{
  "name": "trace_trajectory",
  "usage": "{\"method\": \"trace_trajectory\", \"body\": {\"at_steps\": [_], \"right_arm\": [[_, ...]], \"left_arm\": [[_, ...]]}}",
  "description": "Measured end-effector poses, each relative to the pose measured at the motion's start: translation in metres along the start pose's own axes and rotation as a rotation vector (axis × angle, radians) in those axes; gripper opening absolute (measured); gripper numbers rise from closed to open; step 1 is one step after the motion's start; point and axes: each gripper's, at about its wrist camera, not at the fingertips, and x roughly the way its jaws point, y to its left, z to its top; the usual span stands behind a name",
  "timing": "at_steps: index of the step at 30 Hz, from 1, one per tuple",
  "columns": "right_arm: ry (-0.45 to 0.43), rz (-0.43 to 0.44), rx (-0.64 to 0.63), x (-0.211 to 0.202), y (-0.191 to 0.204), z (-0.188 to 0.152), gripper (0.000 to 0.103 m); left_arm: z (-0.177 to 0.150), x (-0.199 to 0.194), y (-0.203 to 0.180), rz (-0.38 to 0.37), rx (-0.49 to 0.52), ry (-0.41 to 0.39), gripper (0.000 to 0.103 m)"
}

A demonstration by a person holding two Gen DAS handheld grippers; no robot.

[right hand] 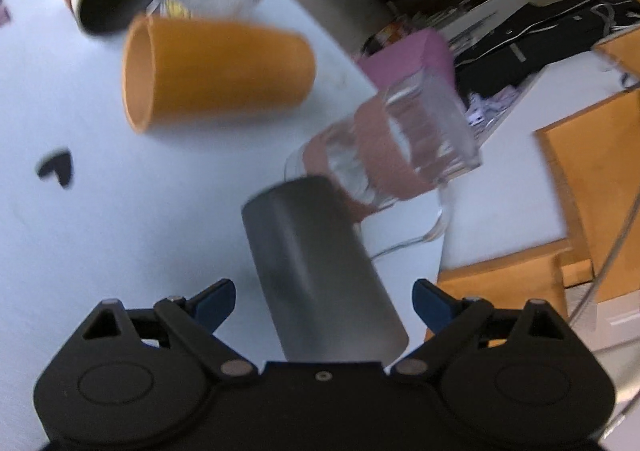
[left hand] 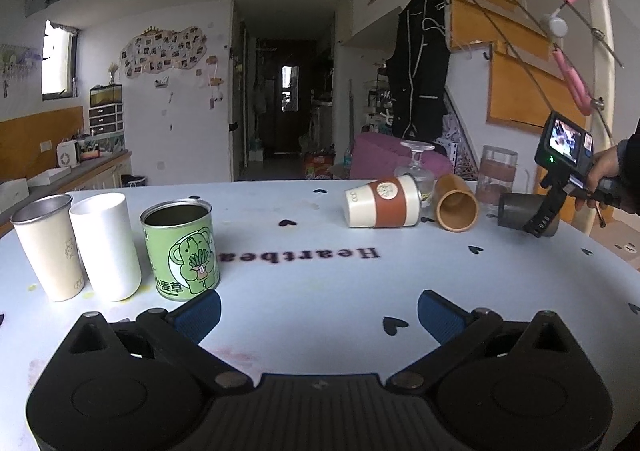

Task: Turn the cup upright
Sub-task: 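Reach the right gripper to the tipped grey cup and grasp its body, then lift the grey cup with the right gripper toward the left gripper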

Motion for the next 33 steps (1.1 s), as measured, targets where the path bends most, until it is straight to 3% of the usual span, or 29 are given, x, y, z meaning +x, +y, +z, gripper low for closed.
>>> {"method": "trace_trajectory", "body": {"at_steps": [2,4,8,12,27,33], "right_arm": [[0.038,-0.016,-0.017,0.012,0.001,0.0,0.092],[0.068,-0.018,-0.025,0.021,0.002,-0.004,0.082],[0.044,-0.037,-0.052,0.014,0.009,-0.01,0.081],[-0.008,0.006,-0.123,-0.017,0.034,-0.02,0.081],[-0.427,0.124,-0.632,-0.211,0.21,-0.075,0.08],[-0.566,0.115,-0.769,-0.262,0.249,-0.083,0.08]], "left_arm": [[0.0,0.003,0.001,-0.002,-0.005,0.009,0.103],[-0.001,0.007,0.001,-0.008,-0.009,0.018,0.103],[-0.002,0.007,0.001,-0.024,-0.015,0.021,0.103],[-0.004,0.003,0.003,-0.045,-0.034,0.016,0.103],[-0.008,-0.024,0.0,-0.102,-0.021,-0.004,0.103],[-0.009,-0.026,-0.001,-0.096,-0.027,0.013,0.103]]}}
